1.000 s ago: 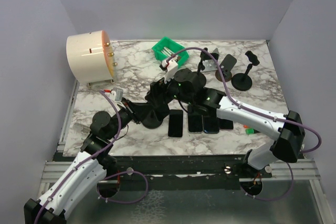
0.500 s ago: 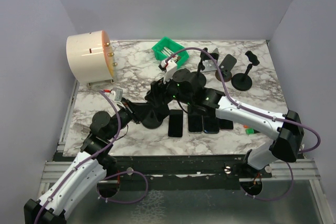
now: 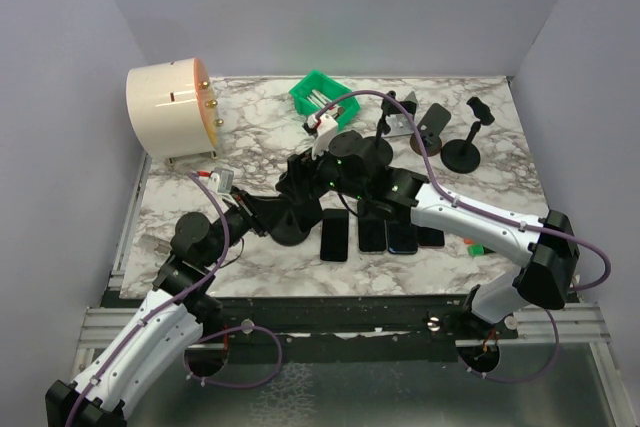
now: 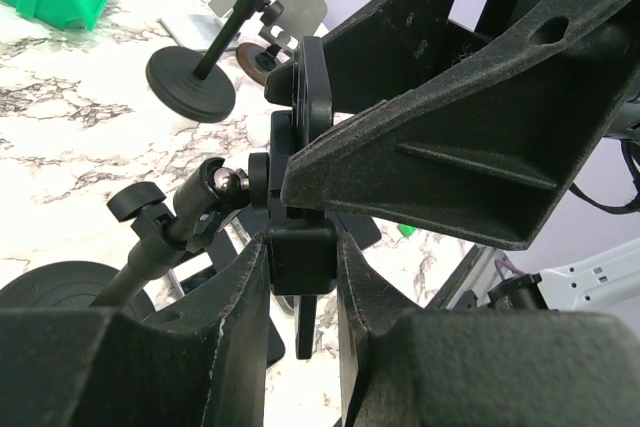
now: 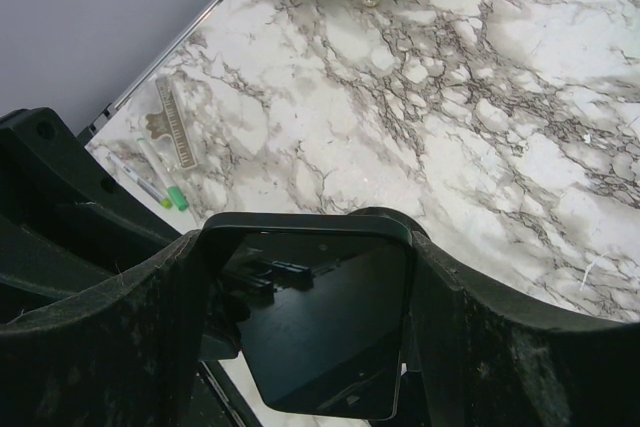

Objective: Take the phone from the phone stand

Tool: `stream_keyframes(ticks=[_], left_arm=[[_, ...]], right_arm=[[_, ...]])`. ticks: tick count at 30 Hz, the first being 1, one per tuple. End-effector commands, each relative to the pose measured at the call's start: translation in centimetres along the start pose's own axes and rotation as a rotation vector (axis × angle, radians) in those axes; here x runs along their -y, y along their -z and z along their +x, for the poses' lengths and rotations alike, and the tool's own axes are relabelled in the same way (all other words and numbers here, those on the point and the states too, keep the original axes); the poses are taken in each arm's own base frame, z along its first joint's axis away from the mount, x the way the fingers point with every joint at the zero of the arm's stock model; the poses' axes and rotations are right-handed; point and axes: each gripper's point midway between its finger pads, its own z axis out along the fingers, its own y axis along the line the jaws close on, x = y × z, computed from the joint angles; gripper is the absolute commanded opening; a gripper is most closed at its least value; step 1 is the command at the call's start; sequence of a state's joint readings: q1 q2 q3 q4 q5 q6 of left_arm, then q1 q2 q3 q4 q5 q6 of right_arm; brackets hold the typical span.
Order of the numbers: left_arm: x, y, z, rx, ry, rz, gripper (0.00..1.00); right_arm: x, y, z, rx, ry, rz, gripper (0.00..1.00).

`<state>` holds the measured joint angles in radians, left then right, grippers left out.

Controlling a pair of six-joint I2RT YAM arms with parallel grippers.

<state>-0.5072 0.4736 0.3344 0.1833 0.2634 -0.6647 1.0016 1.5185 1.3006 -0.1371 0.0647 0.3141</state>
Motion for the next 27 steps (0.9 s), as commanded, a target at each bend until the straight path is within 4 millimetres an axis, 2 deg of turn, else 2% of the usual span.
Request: stream_keyframes(ticks=[1,5,8,13,15,17,22,25,27], left_arm=[[1.5,0.2,-0.7,0.007,-0.024,0.059,0.17],[2.1,0.3,-0.7,-0.001,-0.035,0.091,0.34],[2.2,0.3,-0.7,-0.001,-0.031,0.092,0.43],[2.2,0.4,-0.7,0.004,-0.030,0.091,0.44],[2.2,0.4,-0.7,0.004,-0.031,0.093,0.41],[2.3,0.4,-0.7,0.004,-0.029,0.096,0.32],[2.3,0.4,-0.8,0.014,-0.017,0.102,0.21],[2.5,0.4,-0.9,0.028,-0.005,0.112,0.03],[2.6,0.5,-1.0,0.041,0.006,0.120,0.00]], right_arm=[[1.8,0.4,1.5,-0.047,-0.013,0.087,0.00],[1.9,0.6,1.6,-0.046,-0.021,0.095,0.00],[1.9,0.7,1.6,-0.048,-0.027,0.095,0.00],[2.0,0.8,1.5,-0.042,-0.033,0.101,0.00],[2.0,0.9,1.4,-0.039,-0.037,0.105,0.00],[2.1,1.1,1.5,-0.038,-0.039,0.106,0.00],[2.3,1.4,1.7,-0.034,-0.047,0.111,0.00],[2.2,1.6,1.8,-0.032,-0.057,0.105,0.00],[2.0,1.8,1.7,-0.019,-0.072,0.097,0.00]])
